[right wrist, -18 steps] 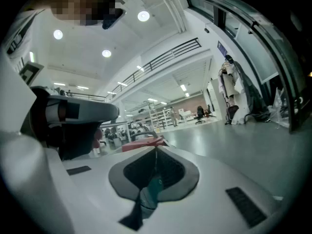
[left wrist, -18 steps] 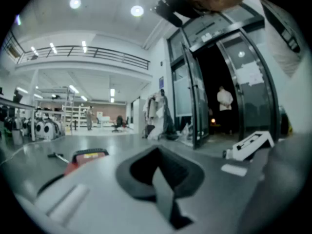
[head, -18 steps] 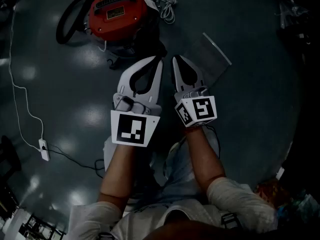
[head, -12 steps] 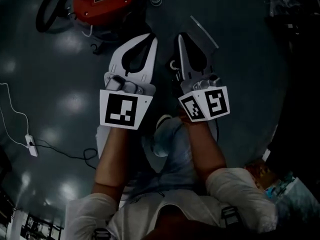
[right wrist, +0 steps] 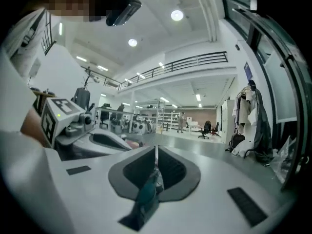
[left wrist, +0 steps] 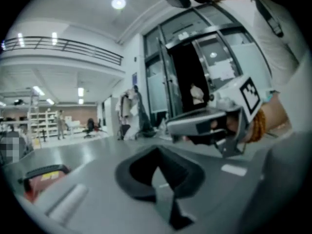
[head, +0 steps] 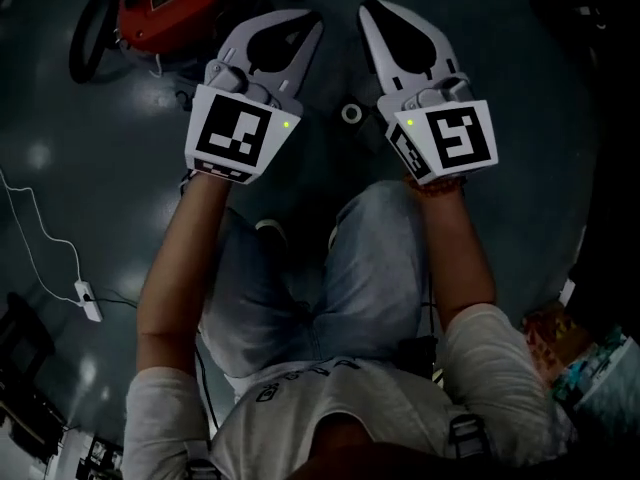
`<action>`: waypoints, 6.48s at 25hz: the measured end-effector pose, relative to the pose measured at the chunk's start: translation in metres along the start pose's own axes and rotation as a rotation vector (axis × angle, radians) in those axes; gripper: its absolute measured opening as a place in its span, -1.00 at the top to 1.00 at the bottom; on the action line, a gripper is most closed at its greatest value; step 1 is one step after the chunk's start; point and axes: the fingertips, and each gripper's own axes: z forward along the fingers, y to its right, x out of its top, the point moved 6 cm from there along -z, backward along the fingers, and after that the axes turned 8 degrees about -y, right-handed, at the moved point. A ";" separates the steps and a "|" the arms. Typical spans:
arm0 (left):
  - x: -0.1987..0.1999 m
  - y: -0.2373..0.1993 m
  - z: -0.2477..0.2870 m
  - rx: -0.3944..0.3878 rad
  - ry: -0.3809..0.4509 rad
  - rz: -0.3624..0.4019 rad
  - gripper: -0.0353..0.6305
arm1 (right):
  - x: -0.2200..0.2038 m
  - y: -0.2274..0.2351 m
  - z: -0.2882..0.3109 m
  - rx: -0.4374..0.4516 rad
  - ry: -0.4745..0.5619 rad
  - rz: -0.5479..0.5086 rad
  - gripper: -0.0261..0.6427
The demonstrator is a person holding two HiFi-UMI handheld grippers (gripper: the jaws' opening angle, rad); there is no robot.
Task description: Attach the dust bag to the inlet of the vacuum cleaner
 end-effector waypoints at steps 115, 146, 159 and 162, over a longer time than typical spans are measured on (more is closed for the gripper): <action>-0.116 -0.041 -0.052 -0.101 -0.795 0.345 0.80 | -0.085 -0.099 0.123 0.779 -0.602 -0.689 0.78; -0.113 -0.055 -0.049 -0.062 -0.735 0.373 0.80 | -0.091 -0.093 0.128 0.728 -0.518 -0.580 0.73; -0.123 -0.058 -0.058 0.000 -0.648 0.288 0.80 | -0.077 -0.099 0.133 0.668 -0.523 -0.739 0.72; -0.116 -0.060 -0.047 -0.019 -0.678 0.373 0.79 | -0.090 -0.091 0.128 0.668 -0.518 -0.620 0.72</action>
